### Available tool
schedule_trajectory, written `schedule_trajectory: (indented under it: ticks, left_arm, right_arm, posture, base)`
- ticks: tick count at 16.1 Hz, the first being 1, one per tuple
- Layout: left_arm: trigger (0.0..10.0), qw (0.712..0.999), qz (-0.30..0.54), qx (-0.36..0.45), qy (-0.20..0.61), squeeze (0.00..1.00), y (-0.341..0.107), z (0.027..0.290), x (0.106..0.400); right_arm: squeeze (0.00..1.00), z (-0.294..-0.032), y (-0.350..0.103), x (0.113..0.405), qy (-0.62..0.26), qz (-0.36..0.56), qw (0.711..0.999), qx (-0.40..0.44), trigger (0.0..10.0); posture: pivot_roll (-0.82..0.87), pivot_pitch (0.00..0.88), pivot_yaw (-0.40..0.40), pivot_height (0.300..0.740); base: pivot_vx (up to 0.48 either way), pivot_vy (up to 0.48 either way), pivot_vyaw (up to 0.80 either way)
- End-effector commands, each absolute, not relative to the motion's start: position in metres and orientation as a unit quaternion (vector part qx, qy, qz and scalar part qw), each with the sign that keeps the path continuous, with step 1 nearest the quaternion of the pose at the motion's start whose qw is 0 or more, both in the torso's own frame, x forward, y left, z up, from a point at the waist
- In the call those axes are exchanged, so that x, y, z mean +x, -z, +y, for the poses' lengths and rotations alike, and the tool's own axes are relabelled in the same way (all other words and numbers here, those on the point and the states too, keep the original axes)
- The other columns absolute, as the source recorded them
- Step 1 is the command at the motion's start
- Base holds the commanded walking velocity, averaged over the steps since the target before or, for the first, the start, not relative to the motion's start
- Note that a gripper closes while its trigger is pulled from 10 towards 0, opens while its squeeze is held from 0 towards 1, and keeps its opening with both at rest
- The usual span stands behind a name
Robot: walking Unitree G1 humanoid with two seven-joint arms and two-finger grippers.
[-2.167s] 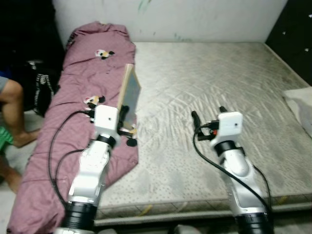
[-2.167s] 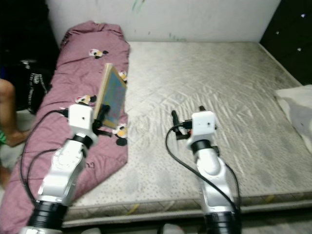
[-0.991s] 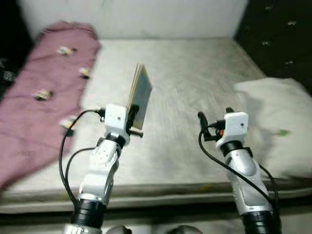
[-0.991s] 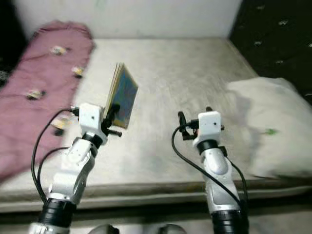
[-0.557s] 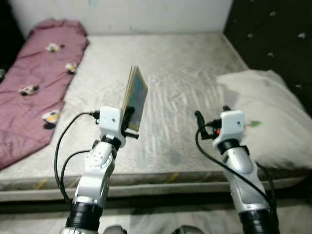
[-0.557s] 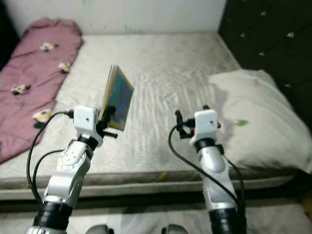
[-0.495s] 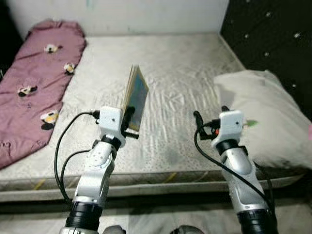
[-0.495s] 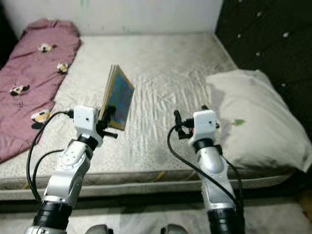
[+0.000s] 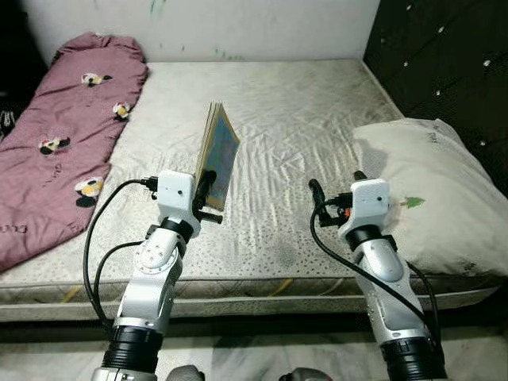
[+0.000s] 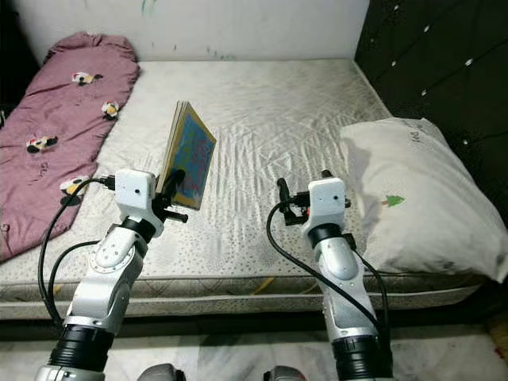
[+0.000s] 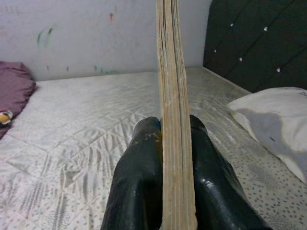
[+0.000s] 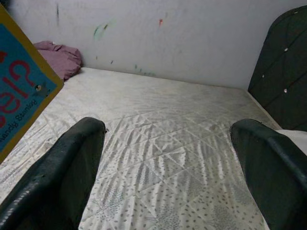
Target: Clean up the room
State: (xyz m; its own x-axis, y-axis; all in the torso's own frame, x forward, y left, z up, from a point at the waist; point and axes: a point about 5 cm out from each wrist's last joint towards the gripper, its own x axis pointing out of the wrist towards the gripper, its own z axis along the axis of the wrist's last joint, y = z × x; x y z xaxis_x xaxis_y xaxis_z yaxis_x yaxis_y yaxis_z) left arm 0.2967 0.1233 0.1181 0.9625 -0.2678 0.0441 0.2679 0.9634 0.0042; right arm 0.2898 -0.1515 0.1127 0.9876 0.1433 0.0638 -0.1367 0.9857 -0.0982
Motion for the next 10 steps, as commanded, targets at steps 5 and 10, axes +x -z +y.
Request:
schedule_trajectory:
  ticks: [5,10]
  left_arm:
    - [10.0,0.989,-0.055,-0.001,0.139,0.0,-0.1319,0.1222,0.301]
    - [10.0,0.989,-0.055,-0.001,0.139,0.0,-0.1319,0.1221,0.3006]
  right_arm:
    - [0.0,-0.1527,-0.1168,0.2945,-0.065,-0.044,0.996,-0.052,10.0]
    - [0.0,-0.1521,-0.1161,0.2941,-0.065,-0.045,0.995,-0.052,10.0]
  posture:
    - [-0.03,0.0,0.007,0.74]
    - [-0.03,0.0,0.008,0.74]
  base:
    - [0.246,0.0,0.0]
    - [0.245,0.0,0.0]
